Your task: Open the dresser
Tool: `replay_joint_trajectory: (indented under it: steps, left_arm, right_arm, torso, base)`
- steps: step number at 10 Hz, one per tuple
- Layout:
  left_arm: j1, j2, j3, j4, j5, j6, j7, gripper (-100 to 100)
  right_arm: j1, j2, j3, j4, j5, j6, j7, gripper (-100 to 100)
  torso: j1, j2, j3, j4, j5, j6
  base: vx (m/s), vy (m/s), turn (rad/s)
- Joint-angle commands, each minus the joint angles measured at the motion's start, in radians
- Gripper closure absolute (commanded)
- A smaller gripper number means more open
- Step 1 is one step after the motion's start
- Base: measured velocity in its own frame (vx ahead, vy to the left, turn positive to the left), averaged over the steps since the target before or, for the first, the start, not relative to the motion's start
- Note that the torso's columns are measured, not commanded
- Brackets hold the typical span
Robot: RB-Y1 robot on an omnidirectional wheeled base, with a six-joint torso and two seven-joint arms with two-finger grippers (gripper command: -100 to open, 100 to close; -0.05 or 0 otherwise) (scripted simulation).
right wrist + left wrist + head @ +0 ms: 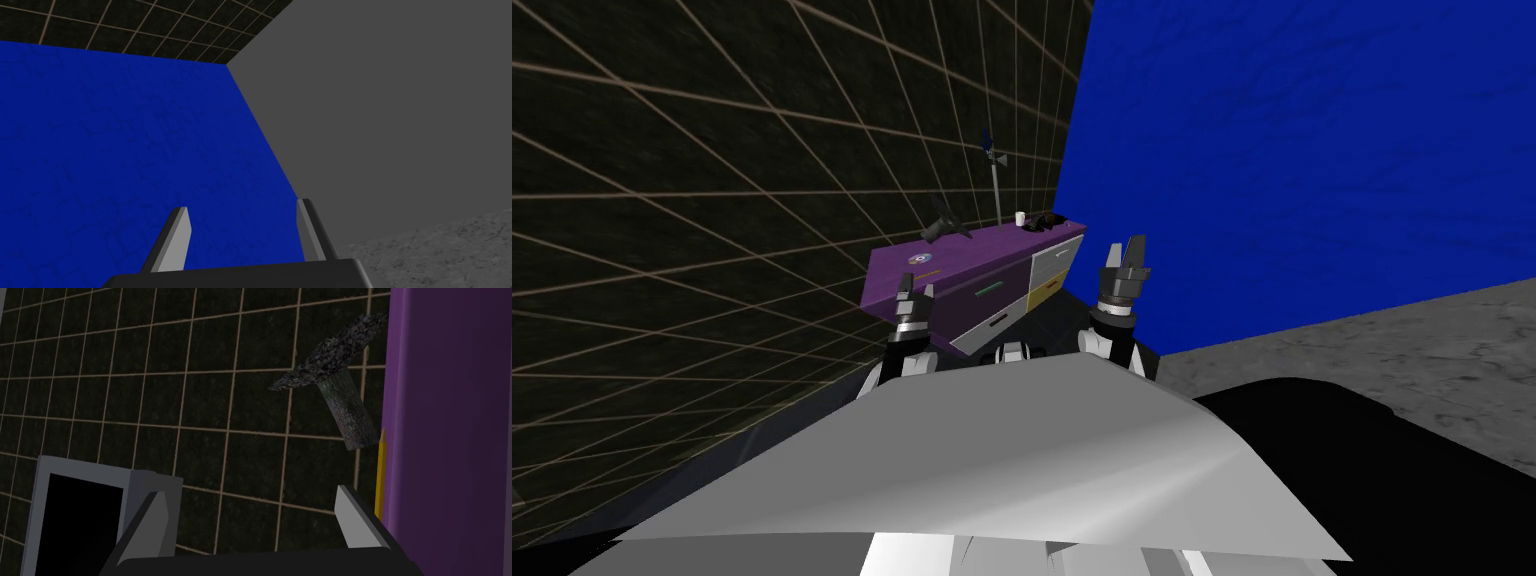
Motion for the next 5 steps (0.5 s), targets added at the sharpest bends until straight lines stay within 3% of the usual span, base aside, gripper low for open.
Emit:
replay_joint_trajectory:
  steps: [1,5]
  left_arm:
    - [-0.009,-0.003,0.022,0.055,0.023,0.031,0.007,-100]
    - [-0.021,-0.006,0.061,0.137,0.061,0.084,0.019,-100]
  right_arm:
    - [0.0,0.0,0.0,0.0,0.0,0.0,0.0,0]
    - [0.0,0.0,0.0,0.0,0.0,0.0,0.0,0]
  torso:
    - [0.0,0.0,0.0,0.0,0.0,0.0]
    - [0.0,-0.002,-0.001,0.0,0.0,0.0]
  base:
    - [0.064,-0.142,0.075]
    - [0.081,-0.163,0.09]
